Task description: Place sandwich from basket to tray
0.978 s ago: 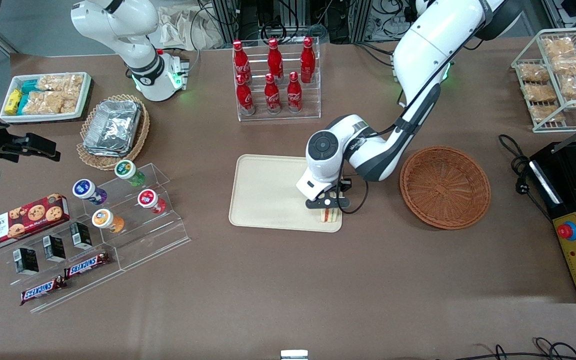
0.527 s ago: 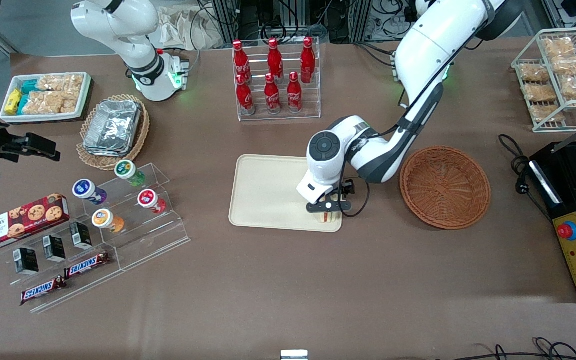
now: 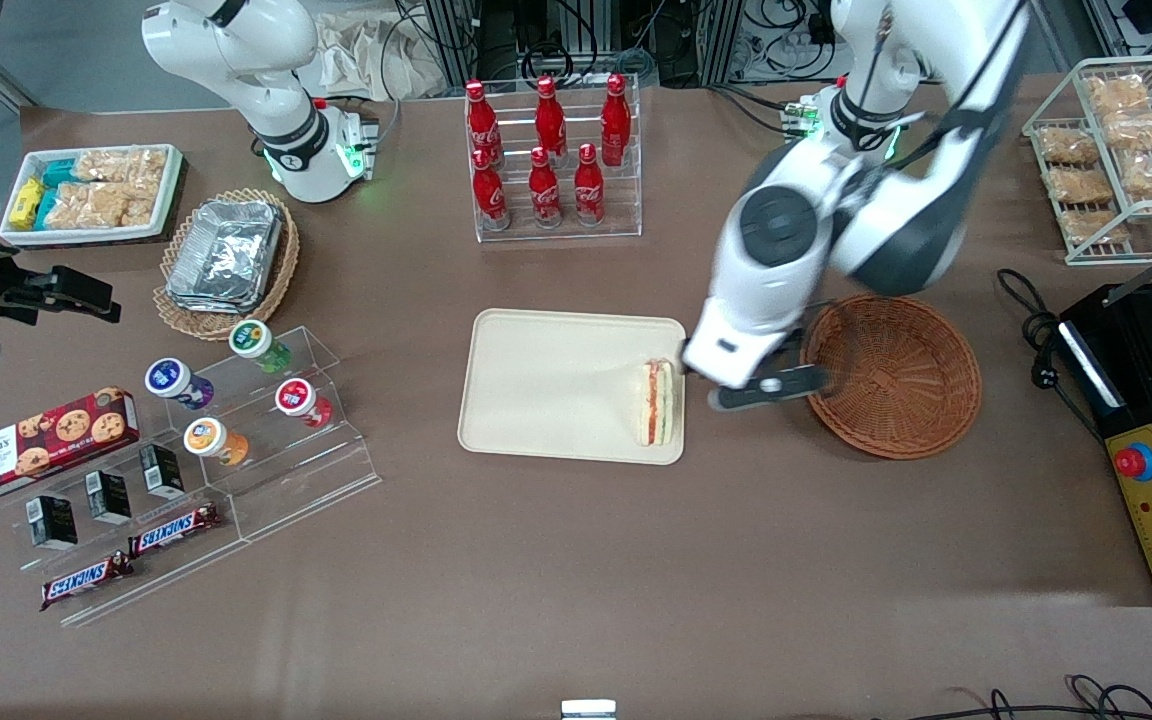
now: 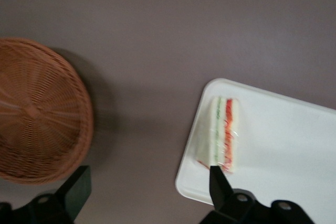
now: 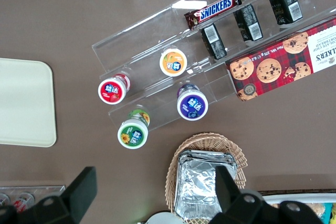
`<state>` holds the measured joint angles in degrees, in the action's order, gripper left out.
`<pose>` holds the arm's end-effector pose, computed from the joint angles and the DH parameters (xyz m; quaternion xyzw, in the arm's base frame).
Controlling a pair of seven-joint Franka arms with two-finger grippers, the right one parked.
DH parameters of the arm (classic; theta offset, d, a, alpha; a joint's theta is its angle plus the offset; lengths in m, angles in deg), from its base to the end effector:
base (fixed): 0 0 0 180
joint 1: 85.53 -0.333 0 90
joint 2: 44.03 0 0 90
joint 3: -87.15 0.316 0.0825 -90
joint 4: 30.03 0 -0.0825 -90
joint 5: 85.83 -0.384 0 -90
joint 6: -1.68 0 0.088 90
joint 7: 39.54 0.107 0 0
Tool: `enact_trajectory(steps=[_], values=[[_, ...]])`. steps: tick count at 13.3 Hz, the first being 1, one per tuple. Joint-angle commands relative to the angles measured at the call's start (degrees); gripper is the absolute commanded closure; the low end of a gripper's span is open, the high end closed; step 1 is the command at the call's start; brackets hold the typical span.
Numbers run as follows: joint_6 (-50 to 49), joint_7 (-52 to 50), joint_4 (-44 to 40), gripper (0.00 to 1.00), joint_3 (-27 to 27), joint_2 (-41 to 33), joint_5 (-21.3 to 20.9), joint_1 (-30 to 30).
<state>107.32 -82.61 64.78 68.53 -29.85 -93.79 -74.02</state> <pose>0.5563 -0.2912 0.4675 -0.9947 -0.0962 0.0016 0.0351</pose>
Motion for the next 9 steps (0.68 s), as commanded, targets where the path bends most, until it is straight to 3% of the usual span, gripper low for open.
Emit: enact_trajectory(steps=[1,3,6,9], values=[[-0.2,12.8,10.5,0.0,8.5,-12.6,5.0,-0.4],[0.1,24.4,15.7,0.0,13.7,-18.8,6.1,-0.4],[-4.8,42.9,15.4,0.0,21.2,-22.4,8.7,-1.0],[-10.9,49.5,10.0,0.0,25.1,-21.7,7.9,-1.3]])
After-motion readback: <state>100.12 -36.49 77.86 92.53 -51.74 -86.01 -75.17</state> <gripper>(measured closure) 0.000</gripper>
